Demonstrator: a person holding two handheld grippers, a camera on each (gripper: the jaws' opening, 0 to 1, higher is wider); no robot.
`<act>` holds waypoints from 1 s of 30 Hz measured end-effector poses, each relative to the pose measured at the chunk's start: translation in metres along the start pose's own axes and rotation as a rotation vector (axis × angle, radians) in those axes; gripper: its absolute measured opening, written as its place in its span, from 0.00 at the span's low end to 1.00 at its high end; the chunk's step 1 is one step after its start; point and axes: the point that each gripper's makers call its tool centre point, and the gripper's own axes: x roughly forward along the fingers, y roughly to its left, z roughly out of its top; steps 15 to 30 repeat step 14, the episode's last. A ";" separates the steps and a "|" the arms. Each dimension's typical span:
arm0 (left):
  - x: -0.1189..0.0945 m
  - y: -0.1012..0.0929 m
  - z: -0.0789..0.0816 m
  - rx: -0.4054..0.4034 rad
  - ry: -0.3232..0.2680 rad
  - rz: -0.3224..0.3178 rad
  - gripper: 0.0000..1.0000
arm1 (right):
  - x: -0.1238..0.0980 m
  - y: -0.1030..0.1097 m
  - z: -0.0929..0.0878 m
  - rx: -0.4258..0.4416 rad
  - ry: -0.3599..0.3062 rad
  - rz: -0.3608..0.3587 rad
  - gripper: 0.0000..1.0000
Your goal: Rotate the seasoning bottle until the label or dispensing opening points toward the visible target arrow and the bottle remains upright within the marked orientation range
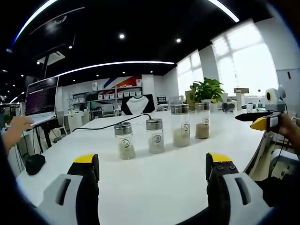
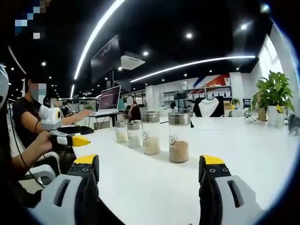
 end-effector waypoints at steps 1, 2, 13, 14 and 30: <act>0.000 0.000 0.000 0.000 0.000 -0.001 1.00 | 0.000 0.000 -0.001 -0.001 0.000 0.000 0.88; 0.000 -0.001 0.000 0.001 0.001 -0.001 1.00 | 0.000 0.000 -0.002 -0.002 0.002 0.000 0.88; 0.005 0.000 -0.014 0.042 0.051 -0.001 0.99 | -0.001 -0.001 -0.009 0.016 0.014 -0.003 0.88; 0.006 -0.001 -0.014 0.025 0.045 -0.008 0.99 | -0.001 -0.001 -0.009 0.016 0.016 -0.004 0.88; 0.006 -0.001 -0.014 0.025 0.045 -0.008 0.99 | -0.001 -0.001 -0.009 0.016 0.016 -0.004 0.88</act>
